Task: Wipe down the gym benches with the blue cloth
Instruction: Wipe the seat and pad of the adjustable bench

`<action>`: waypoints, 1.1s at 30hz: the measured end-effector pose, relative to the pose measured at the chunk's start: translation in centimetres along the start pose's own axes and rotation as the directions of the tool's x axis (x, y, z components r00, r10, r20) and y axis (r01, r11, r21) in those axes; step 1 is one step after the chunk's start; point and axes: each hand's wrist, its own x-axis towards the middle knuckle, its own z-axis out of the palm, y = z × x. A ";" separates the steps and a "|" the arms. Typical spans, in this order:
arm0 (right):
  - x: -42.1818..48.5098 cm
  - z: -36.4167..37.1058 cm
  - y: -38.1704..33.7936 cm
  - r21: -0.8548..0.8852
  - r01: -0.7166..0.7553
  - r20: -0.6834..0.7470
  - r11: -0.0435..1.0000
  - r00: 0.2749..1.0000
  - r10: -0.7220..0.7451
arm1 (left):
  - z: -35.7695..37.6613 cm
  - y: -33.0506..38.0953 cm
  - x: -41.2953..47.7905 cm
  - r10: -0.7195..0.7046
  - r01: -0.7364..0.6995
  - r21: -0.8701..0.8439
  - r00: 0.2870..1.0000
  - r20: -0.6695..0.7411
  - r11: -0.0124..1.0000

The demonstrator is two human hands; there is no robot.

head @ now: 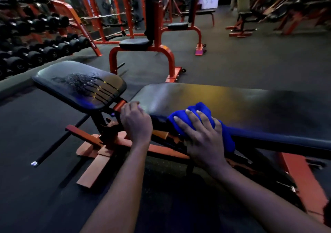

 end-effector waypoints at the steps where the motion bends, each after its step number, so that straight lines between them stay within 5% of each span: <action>1: -0.4 -0.3 0.4 0.012 -0.066 -0.023 0.998 0.998 0.066 | 0.2 0.8 -0.7 0.080 -0.080 -0.016 0.996 0.038 0.997; 7: 0.7 -0.5 -2.2 0.084 -0.343 -0.095 0.935 0.932 0.351 | 0.7 1.2 -2.0 0.227 -0.228 -0.016 0.957 0.180 0.974; 11: 1.3 1.0 -4.0 0.091 -0.387 -0.133 0.918 0.908 0.396 | 1.6 1.3 -1.9 0.212 -0.212 -0.017 0.963 0.165 0.977; 15: 0.8 1.1 -2.4 0.059 -0.392 -0.199 0.918 0.897 0.396 | 2.6 2.8 -3.0 0.381 -0.368 -0.098 0.902 0.204 0.925; 20: 0.0 0.0 2.9 0.156 -0.676 -0.378 0.720 0.633 0.676 | 3.1 2.5 -3.7 0.430 -0.437 -0.017 0.877 0.213 0.899; 23: 1.0 0.6 2.1 0.183 -0.718 -0.440 0.672 0.551 0.709 | 3.3 2.6 -3.9 0.443 -0.456 0.003 0.867 0.228 0.890; 29: 0.9 -0.1 2.3 0.222 -0.720 -0.401 0.658 0.547 0.734 | 3.6 5.7 -4.5 0.411 -0.394 -0.130 0.900 0.147 0.910; 33: -1.4 0.0 3.2 0.084 -0.542 -0.326 0.836 0.778 0.537 | 4.9 8.5 -6.4 0.485 -0.468 -0.131 0.854 0.190 0.874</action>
